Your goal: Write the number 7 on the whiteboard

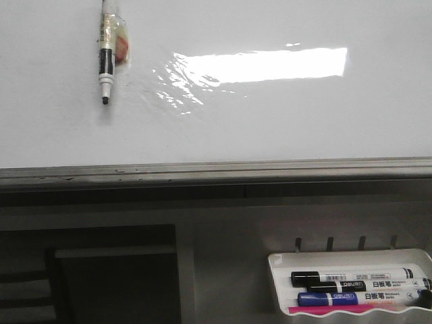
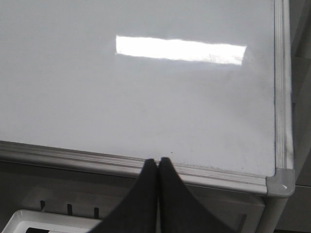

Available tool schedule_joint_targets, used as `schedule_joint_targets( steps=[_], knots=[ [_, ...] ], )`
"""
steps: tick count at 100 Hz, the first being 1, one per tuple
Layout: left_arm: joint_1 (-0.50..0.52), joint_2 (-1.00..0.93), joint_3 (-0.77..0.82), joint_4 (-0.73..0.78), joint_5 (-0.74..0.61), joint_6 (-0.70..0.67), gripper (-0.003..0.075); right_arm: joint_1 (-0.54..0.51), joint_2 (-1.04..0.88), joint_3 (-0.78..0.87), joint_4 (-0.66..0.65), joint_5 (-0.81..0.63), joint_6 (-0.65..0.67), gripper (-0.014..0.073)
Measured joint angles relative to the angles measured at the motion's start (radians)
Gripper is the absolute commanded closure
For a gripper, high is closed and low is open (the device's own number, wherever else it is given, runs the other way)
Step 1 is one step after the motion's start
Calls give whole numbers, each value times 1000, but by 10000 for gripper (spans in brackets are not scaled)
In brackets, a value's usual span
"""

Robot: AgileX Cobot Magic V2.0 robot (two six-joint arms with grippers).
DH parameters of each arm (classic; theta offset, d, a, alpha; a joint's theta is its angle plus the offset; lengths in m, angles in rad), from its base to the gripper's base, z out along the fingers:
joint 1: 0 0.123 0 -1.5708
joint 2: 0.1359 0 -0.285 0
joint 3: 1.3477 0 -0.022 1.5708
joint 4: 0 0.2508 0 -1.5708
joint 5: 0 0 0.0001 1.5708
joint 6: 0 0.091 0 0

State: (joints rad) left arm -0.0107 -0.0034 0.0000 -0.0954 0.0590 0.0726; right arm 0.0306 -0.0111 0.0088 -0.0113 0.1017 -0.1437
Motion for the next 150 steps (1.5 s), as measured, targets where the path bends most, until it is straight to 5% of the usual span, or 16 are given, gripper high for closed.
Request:
schedule_joint_targets(
  steps=[48, 97, 121, 150],
  knots=[
    [0, 0, 0, -77, 0, 0, 741, 0, 0, 0, 25, -11, 0, 657],
    [0, 0, 0, -613, -6, 0, 741, 0, 0, 0, 635, -45, 0, 657],
    [0, 19, -129, -546, 183, 0, 741, 0, 17, -109, 650, 128, 0, 652],
    [0, 310, -442, -384, 479, 2, 741, 0, 369, -352, 594, 331, 0, 655]
  ],
)
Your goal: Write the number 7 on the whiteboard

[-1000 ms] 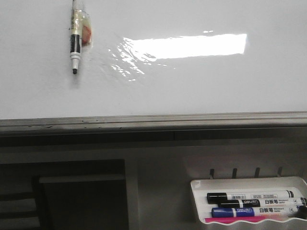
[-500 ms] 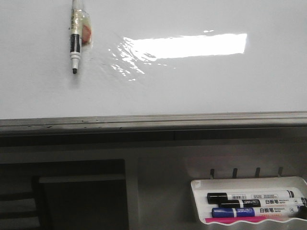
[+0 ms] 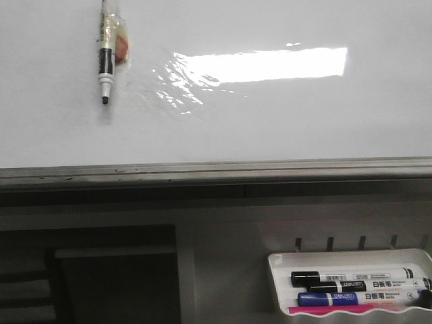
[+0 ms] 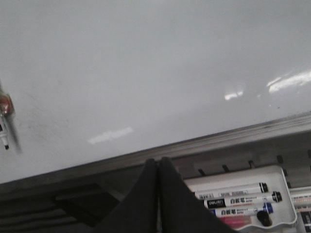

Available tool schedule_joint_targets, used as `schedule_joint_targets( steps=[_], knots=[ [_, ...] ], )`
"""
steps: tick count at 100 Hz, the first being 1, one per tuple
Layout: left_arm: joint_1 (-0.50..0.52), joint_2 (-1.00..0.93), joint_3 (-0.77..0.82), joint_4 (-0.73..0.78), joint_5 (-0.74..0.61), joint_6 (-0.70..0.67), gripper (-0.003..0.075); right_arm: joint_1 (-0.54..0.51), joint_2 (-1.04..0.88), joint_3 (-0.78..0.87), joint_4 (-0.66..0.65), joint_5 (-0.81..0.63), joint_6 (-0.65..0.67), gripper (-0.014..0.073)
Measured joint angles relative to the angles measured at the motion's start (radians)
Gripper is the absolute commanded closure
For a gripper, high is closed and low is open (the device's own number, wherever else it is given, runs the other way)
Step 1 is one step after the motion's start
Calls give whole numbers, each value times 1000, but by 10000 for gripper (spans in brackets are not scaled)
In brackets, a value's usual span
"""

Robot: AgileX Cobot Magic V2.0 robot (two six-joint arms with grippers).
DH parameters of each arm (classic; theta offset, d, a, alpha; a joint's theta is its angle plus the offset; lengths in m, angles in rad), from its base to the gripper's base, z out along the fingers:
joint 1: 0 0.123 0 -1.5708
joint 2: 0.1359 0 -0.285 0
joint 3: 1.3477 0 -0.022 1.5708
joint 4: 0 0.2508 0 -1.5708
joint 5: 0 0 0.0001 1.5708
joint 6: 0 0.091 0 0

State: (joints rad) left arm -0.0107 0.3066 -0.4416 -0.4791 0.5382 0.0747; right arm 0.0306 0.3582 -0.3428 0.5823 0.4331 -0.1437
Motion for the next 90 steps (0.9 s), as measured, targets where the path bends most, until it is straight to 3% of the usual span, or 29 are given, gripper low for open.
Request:
schedule_joint_targets(
  steps=[16, 26, 33, 42, 47, 53, 90],
  knots=[
    [-15, 99, -71, 9, 53, 41, 737, 0, 149, -120, -8, 128, -28, 645],
    [-69, 139, -80, 1, 46, 83, 678, 0, 194, -163, -10, 170, -59, 541],
    [-109, 167, -82, -1, 35, 114, 577, 0, 203, -184, -10, 185, -76, 410],
    [-151, 208, -89, -7, 13, 130, 371, 0, 205, -200, -10, 195, -81, 216],
    [-175, 230, -90, -20, -8, 132, 277, 0, 205, -208, -10, 200, -81, 148],
    [-196, 257, -90, -41, -40, 134, 211, 0, 205, -212, -10, 205, -83, 125],
    [-384, 479, -90, -103, -328, 146, 210, 0, 205, -214, -10, 207, -83, 125]
  ],
)
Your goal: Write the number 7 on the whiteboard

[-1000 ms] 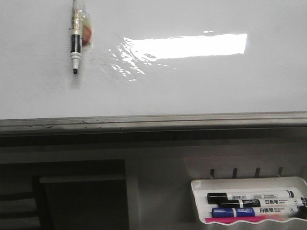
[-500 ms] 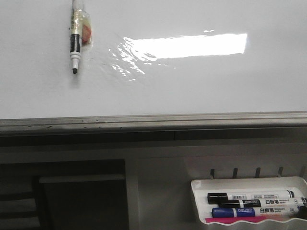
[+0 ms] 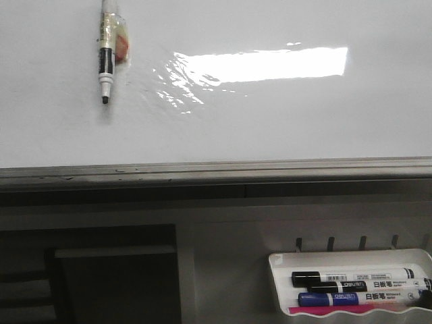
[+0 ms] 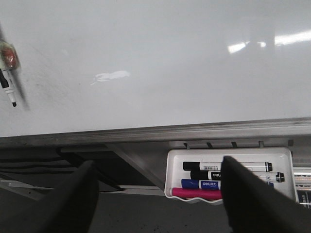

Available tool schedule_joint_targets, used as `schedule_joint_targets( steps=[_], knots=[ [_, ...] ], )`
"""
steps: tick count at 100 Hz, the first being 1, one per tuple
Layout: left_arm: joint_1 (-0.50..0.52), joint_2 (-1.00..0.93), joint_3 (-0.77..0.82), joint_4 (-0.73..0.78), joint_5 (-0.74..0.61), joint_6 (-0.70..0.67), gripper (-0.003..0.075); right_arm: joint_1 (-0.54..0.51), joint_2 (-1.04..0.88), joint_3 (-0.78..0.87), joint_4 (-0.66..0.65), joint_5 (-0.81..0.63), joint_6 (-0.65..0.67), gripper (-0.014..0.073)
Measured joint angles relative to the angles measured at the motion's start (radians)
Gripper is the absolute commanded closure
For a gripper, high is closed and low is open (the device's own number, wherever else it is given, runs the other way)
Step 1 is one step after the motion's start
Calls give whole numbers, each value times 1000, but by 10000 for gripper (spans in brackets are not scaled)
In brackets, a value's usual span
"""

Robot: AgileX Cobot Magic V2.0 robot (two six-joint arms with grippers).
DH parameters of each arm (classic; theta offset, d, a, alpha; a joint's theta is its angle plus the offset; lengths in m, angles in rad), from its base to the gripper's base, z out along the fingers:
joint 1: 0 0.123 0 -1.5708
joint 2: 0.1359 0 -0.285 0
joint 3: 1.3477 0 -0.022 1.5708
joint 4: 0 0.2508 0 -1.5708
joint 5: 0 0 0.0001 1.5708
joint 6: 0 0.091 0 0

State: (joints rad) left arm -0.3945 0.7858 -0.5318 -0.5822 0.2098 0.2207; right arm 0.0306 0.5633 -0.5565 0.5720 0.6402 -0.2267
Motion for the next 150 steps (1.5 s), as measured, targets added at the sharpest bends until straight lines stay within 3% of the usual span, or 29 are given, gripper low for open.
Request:
schedule_joint_targets(
  steps=[33, 75, 80, 88, 107, 134, 150],
  knots=[
    [-186, 285, -23, -12, -352, 2, 210, 0, 0, 0, 0, 0, 0, 125],
    [-197, 580, -191, 29, -426, 3, 212, 0, 0, 0, 0, 0, 0, 125],
    [-203, 591, -202, 41, -435, 6, 236, 0, 0, 0, 0, 0, 0, 125],
    [-203, 601, -206, 53, -444, 8, 350, 0, 0, 0, 0, 0, 0, 125],
    [-203, 613, -206, 84, -448, 10, 736, 0, 0, 0, 0, 0, -2, 125],
    [-203, 589, -207, 157, -380, 10, 741, 0, 1, 0, 6, 2, -7, 125],
    [-219, 501, -209, 293, -264, 10, 741, 0, 32, -12, 125, 57, -133, 125]
  ],
)
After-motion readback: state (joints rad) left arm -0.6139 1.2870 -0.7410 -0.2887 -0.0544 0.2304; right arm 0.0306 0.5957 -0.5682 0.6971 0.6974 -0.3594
